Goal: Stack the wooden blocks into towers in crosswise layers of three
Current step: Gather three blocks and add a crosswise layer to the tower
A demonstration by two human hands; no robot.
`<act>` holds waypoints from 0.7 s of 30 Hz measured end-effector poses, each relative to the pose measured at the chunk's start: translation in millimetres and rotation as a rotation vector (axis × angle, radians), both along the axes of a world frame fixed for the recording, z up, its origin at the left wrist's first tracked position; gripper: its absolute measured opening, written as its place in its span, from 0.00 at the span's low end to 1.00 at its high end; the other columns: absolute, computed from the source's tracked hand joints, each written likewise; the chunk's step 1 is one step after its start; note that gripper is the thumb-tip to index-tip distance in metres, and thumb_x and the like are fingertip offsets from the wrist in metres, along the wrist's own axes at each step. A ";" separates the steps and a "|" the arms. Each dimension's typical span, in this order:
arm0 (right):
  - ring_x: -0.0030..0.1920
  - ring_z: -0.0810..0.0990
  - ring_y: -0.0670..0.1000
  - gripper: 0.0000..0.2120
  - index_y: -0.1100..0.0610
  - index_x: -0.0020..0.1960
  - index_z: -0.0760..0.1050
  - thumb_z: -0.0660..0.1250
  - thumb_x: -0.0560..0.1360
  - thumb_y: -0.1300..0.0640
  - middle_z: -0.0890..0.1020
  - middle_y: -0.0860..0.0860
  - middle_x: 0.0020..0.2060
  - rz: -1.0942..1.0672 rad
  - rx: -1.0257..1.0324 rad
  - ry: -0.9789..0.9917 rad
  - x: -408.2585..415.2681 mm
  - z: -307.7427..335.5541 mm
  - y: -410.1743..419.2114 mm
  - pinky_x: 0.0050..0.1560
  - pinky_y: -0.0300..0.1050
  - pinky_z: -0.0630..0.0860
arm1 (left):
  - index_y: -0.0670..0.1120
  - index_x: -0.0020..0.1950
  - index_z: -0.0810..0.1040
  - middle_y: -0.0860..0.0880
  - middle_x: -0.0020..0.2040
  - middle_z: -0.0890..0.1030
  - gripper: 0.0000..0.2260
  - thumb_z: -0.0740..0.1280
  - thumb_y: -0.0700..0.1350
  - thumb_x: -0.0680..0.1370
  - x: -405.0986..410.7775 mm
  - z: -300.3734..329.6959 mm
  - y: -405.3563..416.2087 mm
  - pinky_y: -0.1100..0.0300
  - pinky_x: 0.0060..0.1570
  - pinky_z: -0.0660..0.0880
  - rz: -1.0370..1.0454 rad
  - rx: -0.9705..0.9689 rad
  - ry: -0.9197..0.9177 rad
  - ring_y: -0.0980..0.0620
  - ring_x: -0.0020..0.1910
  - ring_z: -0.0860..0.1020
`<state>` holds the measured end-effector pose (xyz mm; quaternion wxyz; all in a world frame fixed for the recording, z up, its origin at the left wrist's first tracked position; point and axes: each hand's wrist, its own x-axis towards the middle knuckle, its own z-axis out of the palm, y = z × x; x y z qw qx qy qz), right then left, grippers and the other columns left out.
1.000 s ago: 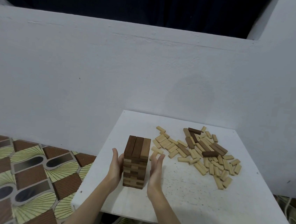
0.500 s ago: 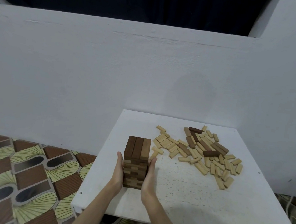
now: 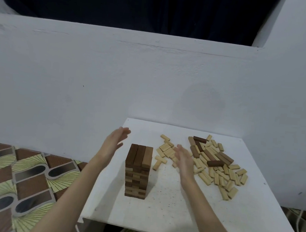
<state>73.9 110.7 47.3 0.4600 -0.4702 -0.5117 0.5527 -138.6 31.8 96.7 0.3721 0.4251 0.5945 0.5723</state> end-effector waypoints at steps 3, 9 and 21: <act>0.49 0.76 0.44 0.16 0.59 0.63 0.76 0.63 0.79 0.52 0.78 0.46 0.50 -0.019 0.079 -0.036 24.4 15.0 10.7 0.51 0.42 0.74 | 0.47 0.63 0.73 0.52 0.61 0.76 0.14 0.54 0.50 0.82 23.0 34.5 0.9 0.57 0.65 0.66 0.011 0.079 0.106 0.53 0.62 0.73; 0.54 0.78 0.50 0.07 0.57 0.52 0.79 0.63 0.79 0.58 0.81 0.50 0.51 -0.052 0.199 -0.132 77.6 21.1 17.4 0.51 0.41 0.73 | 0.45 0.62 0.75 0.54 0.58 0.77 0.12 0.59 0.45 0.81 109.0 50.8 13.3 0.81 0.49 0.66 -0.144 0.159 0.256 0.60 0.57 0.73; 0.49 0.78 0.45 0.07 0.52 0.49 0.78 0.63 0.79 0.60 0.81 0.45 0.45 -0.053 0.113 -0.348 174.8 -26.3 32.6 0.44 0.29 0.70 | 0.44 0.59 0.76 0.52 0.54 0.75 0.10 0.60 0.44 0.81 200.7 -58.8 69.3 0.78 0.44 0.65 -0.284 -0.057 0.439 0.55 0.56 0.73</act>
